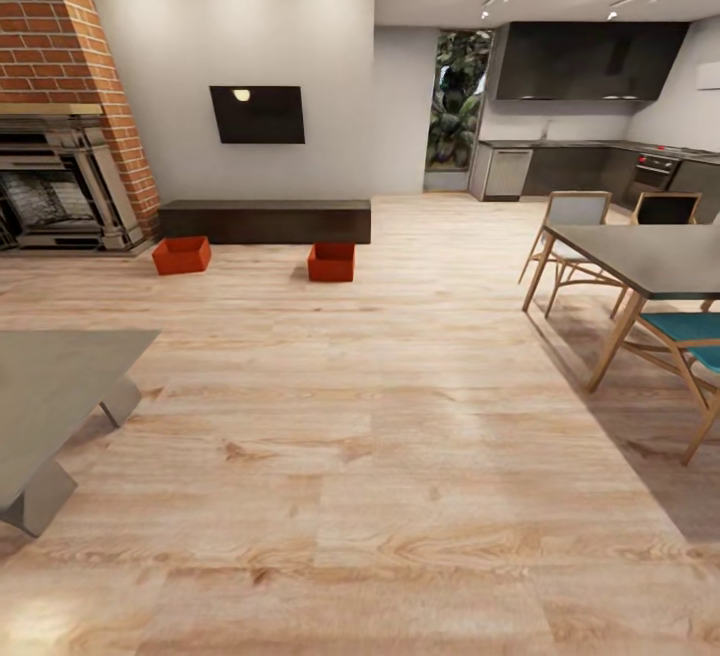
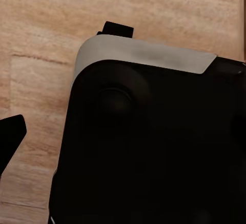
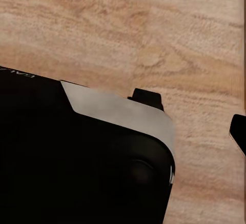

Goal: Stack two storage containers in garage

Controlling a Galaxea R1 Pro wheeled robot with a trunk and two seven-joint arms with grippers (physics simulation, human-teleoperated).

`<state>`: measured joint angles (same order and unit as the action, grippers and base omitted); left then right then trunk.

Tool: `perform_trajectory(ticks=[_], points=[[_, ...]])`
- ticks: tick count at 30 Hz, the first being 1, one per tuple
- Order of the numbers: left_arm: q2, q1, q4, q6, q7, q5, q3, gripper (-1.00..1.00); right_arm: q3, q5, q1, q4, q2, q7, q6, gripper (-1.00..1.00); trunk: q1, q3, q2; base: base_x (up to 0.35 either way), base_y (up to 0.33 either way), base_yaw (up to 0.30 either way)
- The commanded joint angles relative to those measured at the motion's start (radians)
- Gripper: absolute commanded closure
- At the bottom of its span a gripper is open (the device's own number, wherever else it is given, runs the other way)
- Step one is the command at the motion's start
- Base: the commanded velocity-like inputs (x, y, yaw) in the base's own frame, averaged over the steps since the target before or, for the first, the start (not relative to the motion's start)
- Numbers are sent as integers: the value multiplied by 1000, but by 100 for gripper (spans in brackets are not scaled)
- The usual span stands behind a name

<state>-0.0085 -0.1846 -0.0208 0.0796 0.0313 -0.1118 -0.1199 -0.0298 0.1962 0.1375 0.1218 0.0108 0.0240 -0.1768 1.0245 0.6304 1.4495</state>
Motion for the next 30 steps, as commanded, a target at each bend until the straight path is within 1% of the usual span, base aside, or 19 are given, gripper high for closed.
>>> perform_trajectory(ticks=[1,30], points=[[0,-1,-2,5,1,-6,-4,-100,-2,2,1,-1,0,1,-3,-100,0,1,0,276,0,0],[2,-1,-2,5,1,-6,-4,-100,-1,0,1,-1,-1,1,-3,-100,0,1,0,277,0,0]])
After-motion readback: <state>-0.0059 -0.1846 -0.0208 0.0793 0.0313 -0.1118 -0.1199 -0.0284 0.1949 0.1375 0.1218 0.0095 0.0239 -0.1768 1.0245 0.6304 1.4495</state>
